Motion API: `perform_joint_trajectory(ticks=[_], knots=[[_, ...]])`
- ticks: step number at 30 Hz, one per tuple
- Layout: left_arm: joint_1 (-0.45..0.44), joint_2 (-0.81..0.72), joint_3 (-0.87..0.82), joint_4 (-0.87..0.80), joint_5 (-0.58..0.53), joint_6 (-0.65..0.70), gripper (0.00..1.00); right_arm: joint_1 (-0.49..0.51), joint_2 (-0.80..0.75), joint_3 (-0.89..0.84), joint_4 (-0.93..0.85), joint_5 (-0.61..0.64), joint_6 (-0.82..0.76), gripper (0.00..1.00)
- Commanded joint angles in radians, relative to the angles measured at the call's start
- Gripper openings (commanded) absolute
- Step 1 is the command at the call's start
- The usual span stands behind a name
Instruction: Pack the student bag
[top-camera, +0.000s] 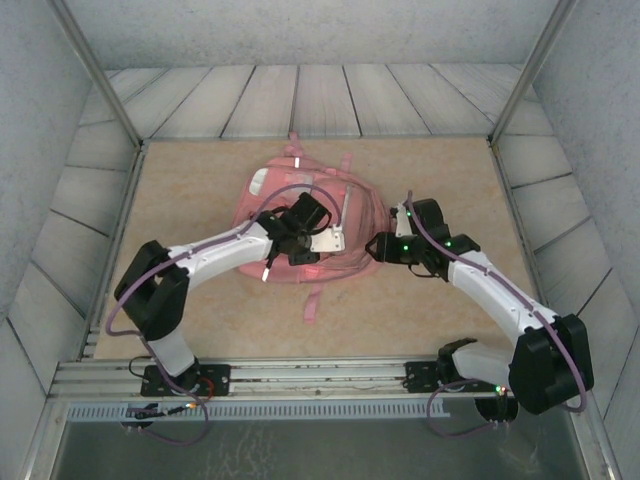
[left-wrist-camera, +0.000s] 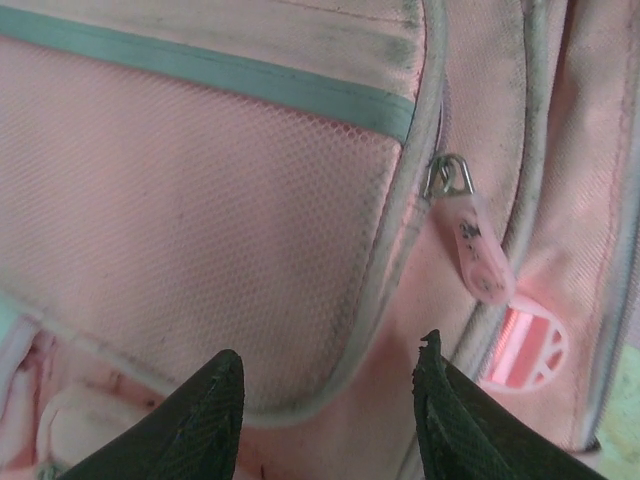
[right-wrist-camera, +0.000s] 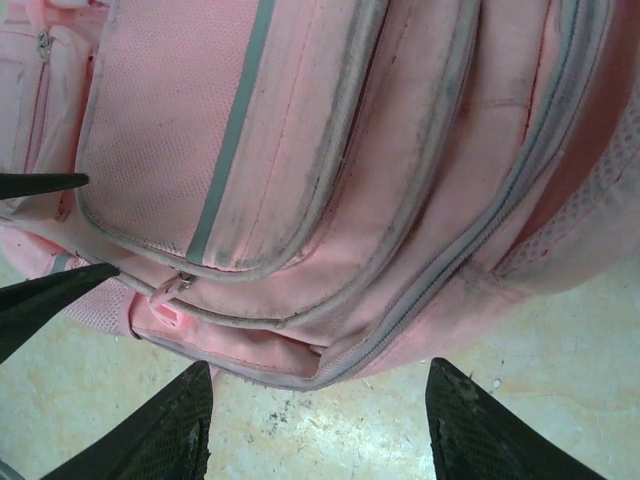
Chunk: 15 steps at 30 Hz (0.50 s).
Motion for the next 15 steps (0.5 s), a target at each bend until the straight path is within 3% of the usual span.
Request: perform_joint_trajectory(ticks=[1,9,15], knots=[[0.000,0.036,0.047,-0.025,0.008,0.054,0.48,-0.002,-0.032,-0.019,-0.010,0.004,0.022,0.57],[0.012,0.121,0.078,-0.006,-0.038,0.057,0.31,-0.003,-0.052,-0.060,0.026,-0.020,0.060,0.57],[0.028,0.112,0.085,0.027,0.005,0.027,0.21,-0.002,-0.071,-0.082,0.043,-0.033,0.067,0.57]])
